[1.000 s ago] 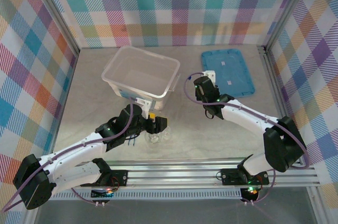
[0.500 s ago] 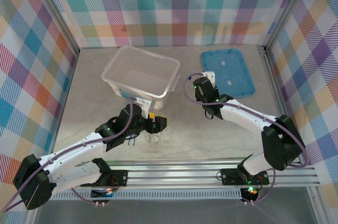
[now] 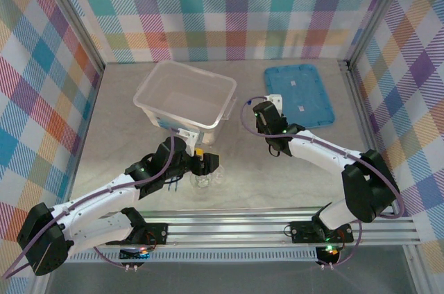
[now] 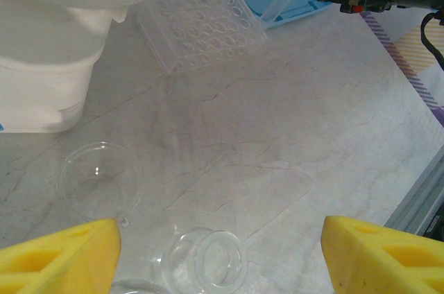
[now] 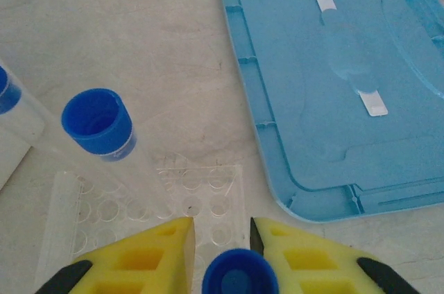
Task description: Organize the chemistry lab equipment
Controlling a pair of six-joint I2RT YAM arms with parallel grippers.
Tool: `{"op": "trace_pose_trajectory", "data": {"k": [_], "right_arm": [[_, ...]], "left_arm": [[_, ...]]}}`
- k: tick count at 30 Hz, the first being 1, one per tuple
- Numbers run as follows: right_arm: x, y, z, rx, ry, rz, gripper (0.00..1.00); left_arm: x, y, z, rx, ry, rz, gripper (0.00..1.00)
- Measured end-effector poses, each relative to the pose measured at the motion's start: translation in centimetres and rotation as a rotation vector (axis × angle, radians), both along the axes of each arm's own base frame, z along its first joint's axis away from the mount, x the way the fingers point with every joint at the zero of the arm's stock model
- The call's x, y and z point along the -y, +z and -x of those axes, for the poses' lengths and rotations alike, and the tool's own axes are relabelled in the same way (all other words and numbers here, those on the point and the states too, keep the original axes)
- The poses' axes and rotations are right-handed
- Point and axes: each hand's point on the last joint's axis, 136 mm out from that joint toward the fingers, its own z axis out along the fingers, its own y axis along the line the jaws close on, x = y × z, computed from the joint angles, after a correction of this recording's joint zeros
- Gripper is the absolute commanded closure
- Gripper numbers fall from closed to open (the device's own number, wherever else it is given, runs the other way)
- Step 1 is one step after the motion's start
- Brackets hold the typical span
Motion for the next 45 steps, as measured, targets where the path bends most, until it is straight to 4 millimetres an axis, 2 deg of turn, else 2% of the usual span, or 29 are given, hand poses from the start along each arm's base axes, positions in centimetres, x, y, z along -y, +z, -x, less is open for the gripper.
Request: {"op": "trace_pose_trajectory", "data": {"k": [5, 9, 12, 19, 23, 25, 32, 35, 40, 45], "right_arm": [[0.1, 0.1, 0.1, -0.007, 0.004, 0.012, 0.61], [0.2, 1.5, 0.3, 0.012, 0.013, 0.008, 0.52], [0.3, 3.8, 0.3, 0.047, 0.017, -0.011, 0.49], [0.3, 10.9, 0.6, 0.15, 0.026, -0.085, 0.49], [-0.2, 13.4, 1.4, 0.143, 0.074, -0.127, 0.48], [-1.1, 13.8, 2.0, 0.117, 0.125, -0.161, 0.48], [-4.8, 11.2, 5.9, -0.034, 0.294, -0.181, 0.51], [-5.9, 9.3, 7.8, -0.092, 0.344, -0.168, 0.53], [-5.9, 5.3, 10.5, -0.199, 0.363, -0.127, 0.55], [-5.7, 3.1, 12.0, -0.257, 0.355, -0.098, 0.56]], "left_arm": [[-0.2, 0.1, 0.0, 0.001, 0.004, -0.001, 0.24], [-0.6, -0.2, 0.1, -0.008, 0.013, -0.015, 0.24], [-0.9, -0.3, 0.2, -0.011, 0.02, -0.027, 0.24], [-1.9, -0.7, 0.1, -0.013, 0.044, -0.085, 0.25], [-2.7, -0.1, -0.2, -0.012, 0.073, -0.129, 0.28], [-3.3, 0.1, -0.4, -0.011, 0.092, -0.169, 0.29], [-4.5, -0.3, -0.6, -0.05, 0.128, -0.273, 0.33], [-4.5, -1.0, -0.1, -0.07, 0.118, -0.311, 0.34], [-4.1, -1.6, 1.6, -0.067, 0.071, -0.392, 0.38], [-3.6, -2.0, 3.2, -0.054, 0.042, -0.445, 0.41]]}}
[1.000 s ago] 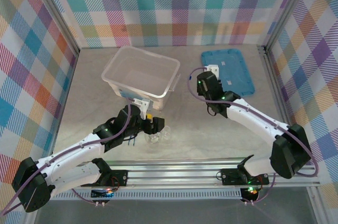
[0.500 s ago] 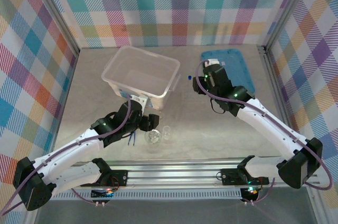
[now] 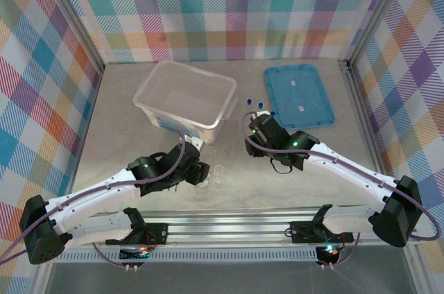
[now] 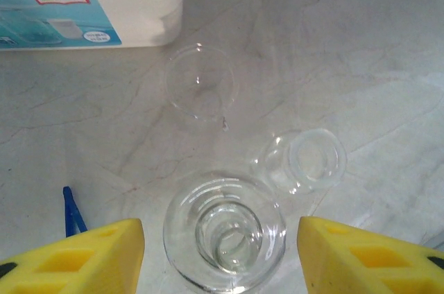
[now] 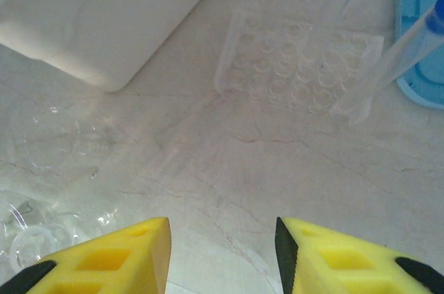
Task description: Organize the chemistry lab equipment
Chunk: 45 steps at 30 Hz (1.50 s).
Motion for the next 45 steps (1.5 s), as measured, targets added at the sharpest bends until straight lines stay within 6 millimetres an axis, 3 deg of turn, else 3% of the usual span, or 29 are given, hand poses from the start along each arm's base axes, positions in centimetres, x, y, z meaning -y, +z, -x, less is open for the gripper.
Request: {"op": "trace_pose_trajectory", "data": {"k": [4, 17, 23, 32, 45], "right_arm": [[-0.4, -0.3, 0.6, -0.009, 0.002, 0.002, 0.57], [-0.7, -1.2, 0.9, -0.03, -0.002, 0.014, 0.57], [-0.7, -1.3, 1.0, -0.033, -0.008, 0.011, 0.57], [-0.7, -1.4, 1.0, -0.036, -0.012, 0.011, 0.58], [-0.7, -1.7, 0.9, -0.042, -0.013, 0.018, 0.59]], "left_arm": [[0.4, -0.6, 0.9, -0.005, -0.006, -0.031, 0.41], [-0.6, -4.0, 1.1, -0.056, 0.056, -0.105, 0.42], [-0.6, -5.3, 1.2, -0.08, 0.058, -0.135, 0.48], [0.1, -5.5, 1.0, -0.082, 0.053, -0.122, 0.58], [0.4, -5.9, 1.2, -0.097, 0.044, -0.123, 0.62]]}}
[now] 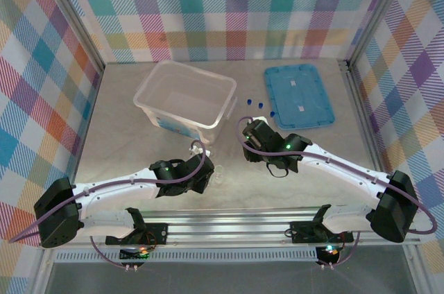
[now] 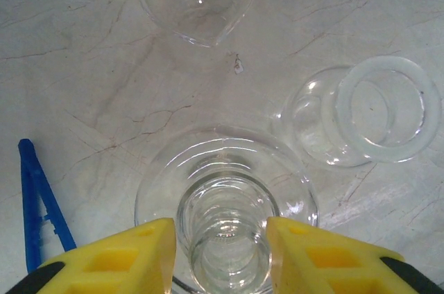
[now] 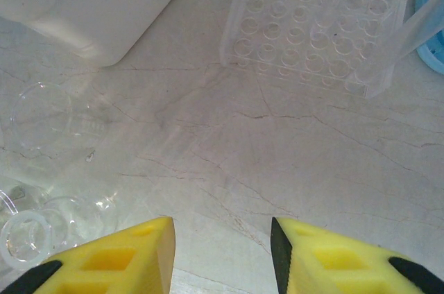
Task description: Organize the chemistry lab equipment
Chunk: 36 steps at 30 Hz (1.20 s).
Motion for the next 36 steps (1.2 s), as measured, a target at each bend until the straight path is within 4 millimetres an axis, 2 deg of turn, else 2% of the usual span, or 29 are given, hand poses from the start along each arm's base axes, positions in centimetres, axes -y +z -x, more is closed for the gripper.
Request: {"op": "trace_pose_trajectory", "data": {"k": [21, 26, 30, 36], "right_arm": [[0.13, -0.32, 0.09, -0.005, -0.003, 0.004, 0.6], [0.11, -0.31, 0.08, -0.004, -0.003, 0.003, 0.6], [0.11, -0.31, 0.08, -0.004, -0.003, 0.003, 0.6], [0.16, -0.29, 0.02, -0.001, -0.005, 0.005, 0.6]], "left_arm": [[0.42, -0.25, -0.29, 0.004, -0.002, 0.003, 0.69], [0.44, -0.17, -0.4, 0.008, 0.001, 0.007, 0.75], [0.49, -0.03, -0.6, 0.016, 0.004, 0.013, 0.83], [0.04, 0.29, -0.59, 0.017, 0.01, 0.012, 0.87]]}}
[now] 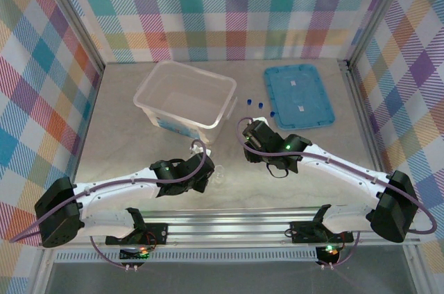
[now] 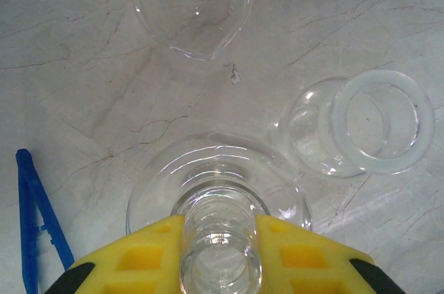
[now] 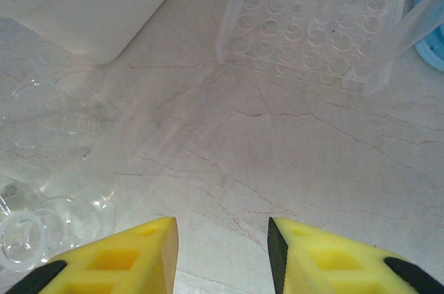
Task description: Organize the chemistry lab equipment
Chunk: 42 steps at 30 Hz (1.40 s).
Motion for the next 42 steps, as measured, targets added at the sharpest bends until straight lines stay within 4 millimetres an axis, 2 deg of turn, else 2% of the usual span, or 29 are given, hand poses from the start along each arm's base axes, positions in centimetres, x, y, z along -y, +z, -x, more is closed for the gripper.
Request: {"op": "trace_pose_trajectory", "data": {"k": [8, 12, 17, 24, 28, 34, 38, 42], "right_arm": [[0.1, 0.0, -0.1, 0.005, -0.004, 0.003, 0.6], [0.1, 0.1, -0.1, 0.006, -0.003, 0.002, 0.6], [0.0, 0.1, -0.1, 0.008, -0.001, 0.001, 0.61], [-0.2, 0.3, -0.3, 0.019, 0.006, -0.005, 0.6], [-0.5, 1.0, -0.5, 0.034, 0.018, -0.011, 0.6], [-1.2, 2.3, -1.1, 0.066, 0.033, -0.034, 0.6], [-1.3, 2.5, -1.1, 0.07, 0.043, -0.034, 0.6], [-1.3, 2.5, -1.1, 0.069, 0.043, -0.034, 0.61]], "left_arm": [[-1.0, 0.5, 0.2, 0.002, 0.008, -0.013, 0.91], [-2.0, 1.8, 0.0, 0.015, 0.026, -0.018, 0.92], [-3.0, 5.3, -1.0, 0.055, 0.062, 0.01, 0.92], [-3.6, 12.1, -2.7, 0.124, 0.085, 0.049, 0.94], [-3.6, 16.4, -4.3, 0.168, 0.099, 0.067, 0.95], [-3.4, 21.5, -7.4, 0.219, 0.119, 0.09, 0.96], [-2.9, 23.8, -10.0, 0.248, 0.126, 0.101, 0.96], [-2.2, 23.6, -12.6, 0.236, 0.129, 0.097, 0.96]]}}
